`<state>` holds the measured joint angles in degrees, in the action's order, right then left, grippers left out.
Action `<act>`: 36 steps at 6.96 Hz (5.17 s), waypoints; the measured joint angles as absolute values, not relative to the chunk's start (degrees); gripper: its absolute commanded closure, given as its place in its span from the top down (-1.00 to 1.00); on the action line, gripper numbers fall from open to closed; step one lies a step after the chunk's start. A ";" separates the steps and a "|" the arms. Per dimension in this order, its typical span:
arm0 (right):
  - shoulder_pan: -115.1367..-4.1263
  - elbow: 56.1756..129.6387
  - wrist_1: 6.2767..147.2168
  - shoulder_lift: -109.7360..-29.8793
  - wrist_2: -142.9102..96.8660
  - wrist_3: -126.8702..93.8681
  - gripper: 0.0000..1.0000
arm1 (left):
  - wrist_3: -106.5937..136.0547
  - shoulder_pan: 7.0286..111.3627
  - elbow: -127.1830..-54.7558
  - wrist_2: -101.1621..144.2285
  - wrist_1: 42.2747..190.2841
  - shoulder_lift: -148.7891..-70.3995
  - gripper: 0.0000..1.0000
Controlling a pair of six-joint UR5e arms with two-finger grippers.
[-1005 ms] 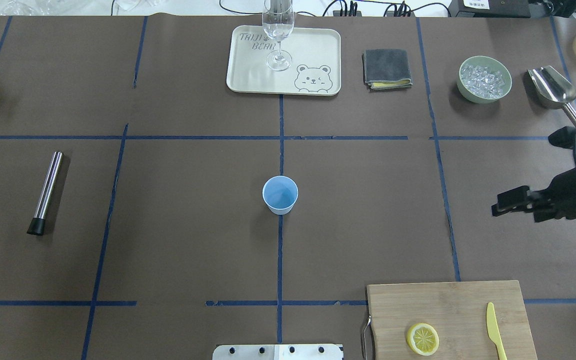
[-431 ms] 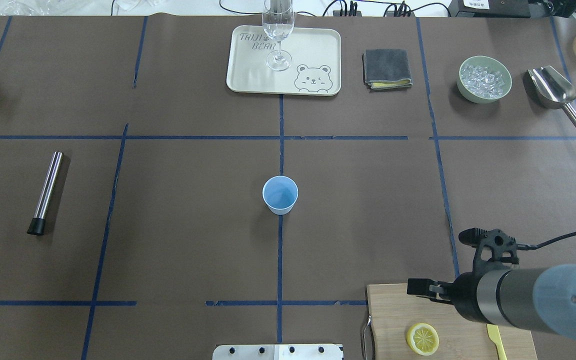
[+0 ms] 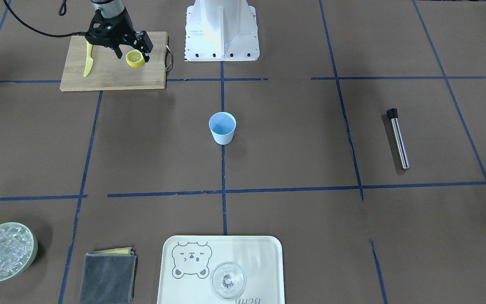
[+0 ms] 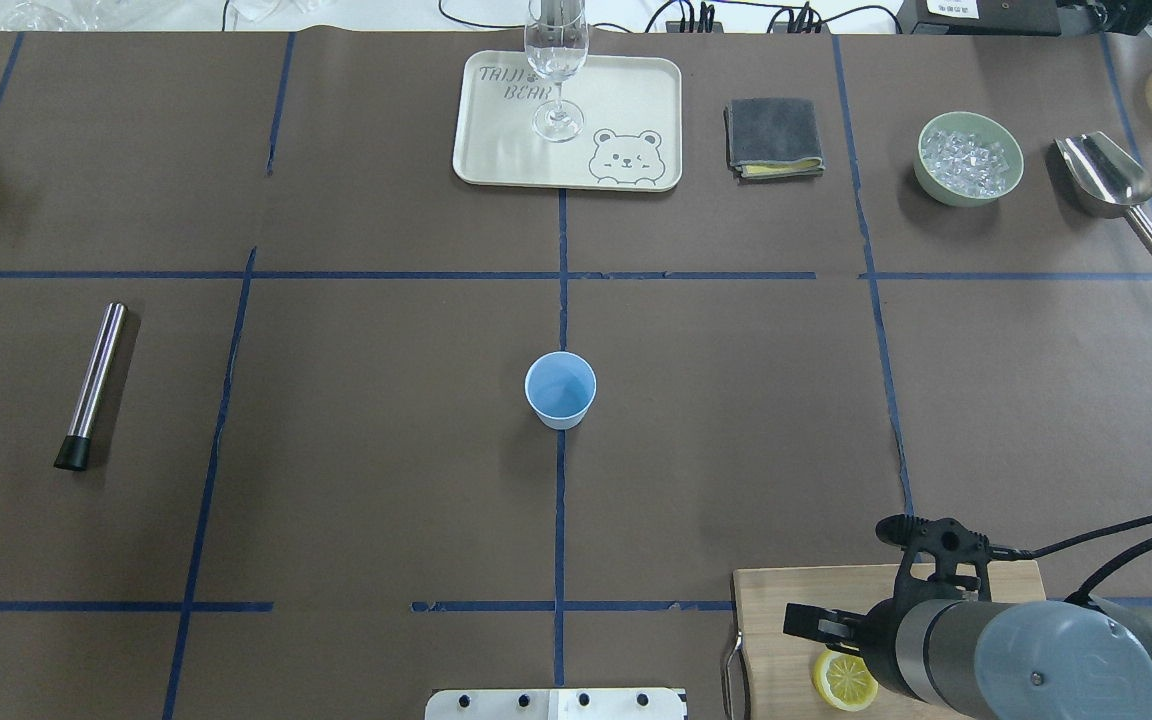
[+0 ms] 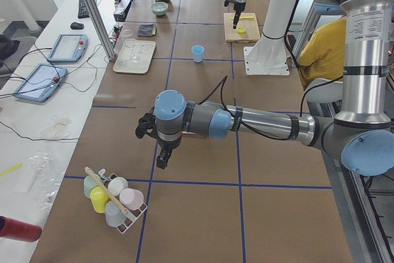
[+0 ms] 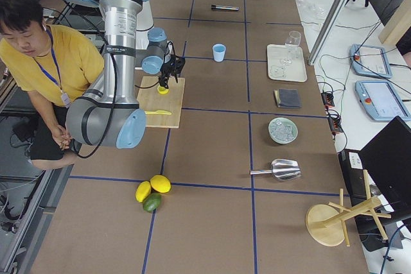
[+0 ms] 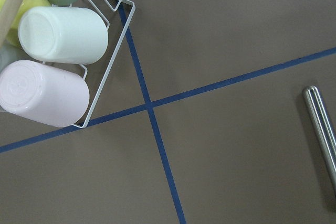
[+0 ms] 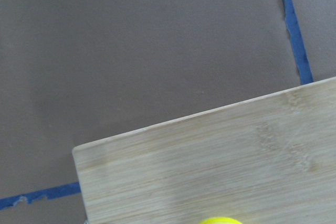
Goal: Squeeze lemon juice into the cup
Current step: 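Move the right gripper down over the lemon slices on the cutting board, then grasp a lemon slice on the cutting board with the right gripper, then carry the lemon slice with the right gripper over the blue cup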
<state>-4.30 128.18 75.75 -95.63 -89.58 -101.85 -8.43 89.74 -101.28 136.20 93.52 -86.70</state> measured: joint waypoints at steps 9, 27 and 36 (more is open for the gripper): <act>-0.68 125.63 76.73 -95.40 -89.68 -102.75 0.37 | -8.53 89.82 -101.63 138.34 93.52 -86.40 1.00; -21.92 121.98 86.74 -71.08 -103.94 -102.52 -0.08 | -8.52 90.26 -104.05 138.34 93.43 -84.65 1.00; -27.84 97.27 87.46 -47.09 -104.97 -102.75 0.10 | -8.53 90.26 -103.97 138.34 93.43 -84.65 1.00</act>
